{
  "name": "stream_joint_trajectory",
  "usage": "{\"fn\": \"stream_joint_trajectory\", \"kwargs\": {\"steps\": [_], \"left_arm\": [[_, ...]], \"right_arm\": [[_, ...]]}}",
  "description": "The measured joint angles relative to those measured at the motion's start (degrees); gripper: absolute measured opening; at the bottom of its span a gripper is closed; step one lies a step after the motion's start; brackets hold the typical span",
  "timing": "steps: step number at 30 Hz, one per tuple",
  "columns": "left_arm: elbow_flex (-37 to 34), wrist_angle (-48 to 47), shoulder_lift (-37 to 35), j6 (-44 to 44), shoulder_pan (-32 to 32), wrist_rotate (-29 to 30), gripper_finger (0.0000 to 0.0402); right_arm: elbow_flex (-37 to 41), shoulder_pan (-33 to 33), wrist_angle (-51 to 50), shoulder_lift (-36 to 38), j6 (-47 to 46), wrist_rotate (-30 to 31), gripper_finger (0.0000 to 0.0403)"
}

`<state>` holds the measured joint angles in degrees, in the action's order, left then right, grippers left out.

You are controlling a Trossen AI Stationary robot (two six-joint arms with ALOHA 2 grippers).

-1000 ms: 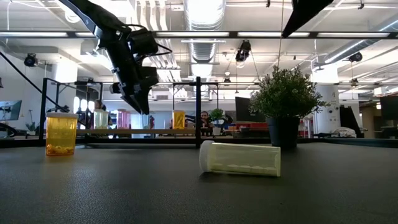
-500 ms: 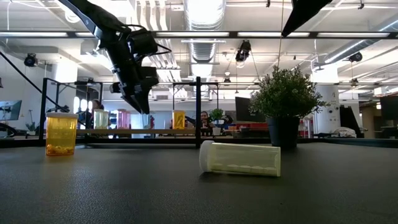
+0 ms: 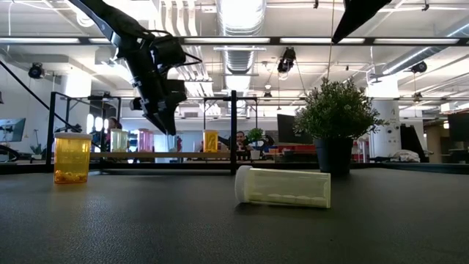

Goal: Pick and place medicine bottles onto shelf by color
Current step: Put the top blue medicine bottle on the shelf aligned with the other blue medicine bottle

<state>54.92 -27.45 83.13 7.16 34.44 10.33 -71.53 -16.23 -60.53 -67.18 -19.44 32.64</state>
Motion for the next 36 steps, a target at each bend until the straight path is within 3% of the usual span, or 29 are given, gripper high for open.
{"fn": "stream_joint_trajectory", "kwargs": {"steps": [16,36], "left_arm": [[-0.04,1.69,0.00,0.17,0.00,0.00,0.0145],[-1.09,3.51,0.00,3.15,0.00,0.22,0.0141]], "right_arm": [[-0.02,0.00,0.00,0.00,-0.02,0.00,0.0235],[-0.02,0.01,0.00,0.00,-0.02,0.00,0.0235]]}}
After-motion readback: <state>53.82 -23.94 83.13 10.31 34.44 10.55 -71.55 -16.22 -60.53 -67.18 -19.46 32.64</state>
